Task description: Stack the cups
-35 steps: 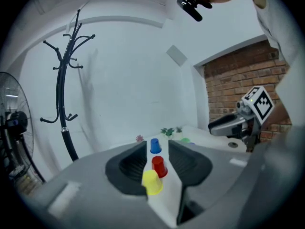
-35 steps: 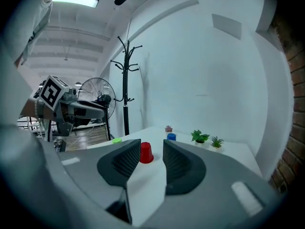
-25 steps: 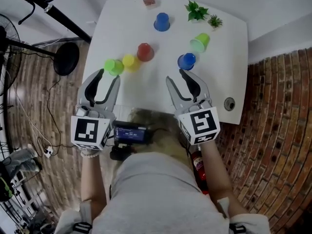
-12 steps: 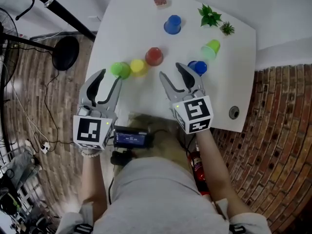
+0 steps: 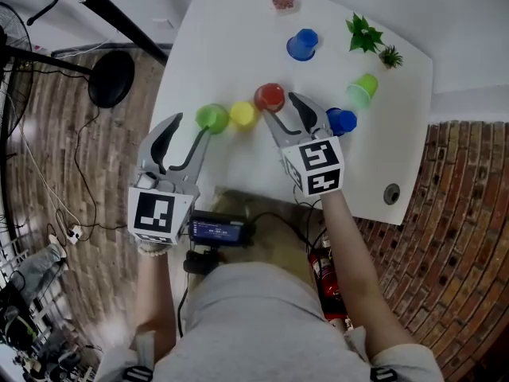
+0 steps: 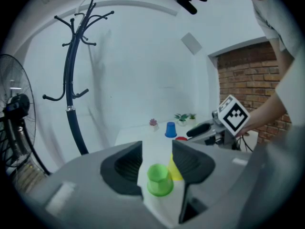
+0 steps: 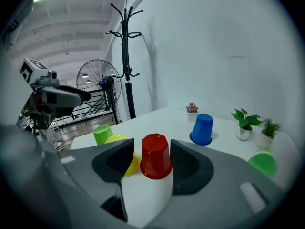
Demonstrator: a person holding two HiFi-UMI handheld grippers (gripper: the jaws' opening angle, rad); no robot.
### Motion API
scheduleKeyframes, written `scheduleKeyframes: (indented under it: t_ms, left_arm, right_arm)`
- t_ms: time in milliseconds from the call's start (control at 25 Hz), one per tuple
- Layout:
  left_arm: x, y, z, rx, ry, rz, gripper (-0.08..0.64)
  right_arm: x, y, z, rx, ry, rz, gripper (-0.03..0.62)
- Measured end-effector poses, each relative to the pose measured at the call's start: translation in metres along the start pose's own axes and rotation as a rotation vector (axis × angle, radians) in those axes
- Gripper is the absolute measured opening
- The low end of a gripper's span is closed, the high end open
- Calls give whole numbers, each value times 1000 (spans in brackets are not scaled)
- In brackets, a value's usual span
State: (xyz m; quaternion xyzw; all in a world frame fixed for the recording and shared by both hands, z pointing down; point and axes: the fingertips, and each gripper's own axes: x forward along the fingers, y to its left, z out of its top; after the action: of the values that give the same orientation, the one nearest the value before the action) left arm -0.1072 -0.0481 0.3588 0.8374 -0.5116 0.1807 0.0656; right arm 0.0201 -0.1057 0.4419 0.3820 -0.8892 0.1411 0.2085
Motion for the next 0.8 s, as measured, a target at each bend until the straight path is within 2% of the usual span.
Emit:
scheduleKeyframes:
  t_ms: [120,320,440,800]
  left_arm:
    - [1,3,-2,2,-1,-13,189]
    - [2,7,-11,-41,44,-21,189]
    - [5,9,-10,-18,19,-32,189]
    - [10,15,-11,-10,14,-53,189]
  right_arm:
    - [12,-1,-3,16,11,3,224]
    - [21,-1,-5,21,22,-3,222]
    - [22,-4,-7,8,27,-19,221]
    - [4,-3,-2,-40,0,-65,204]
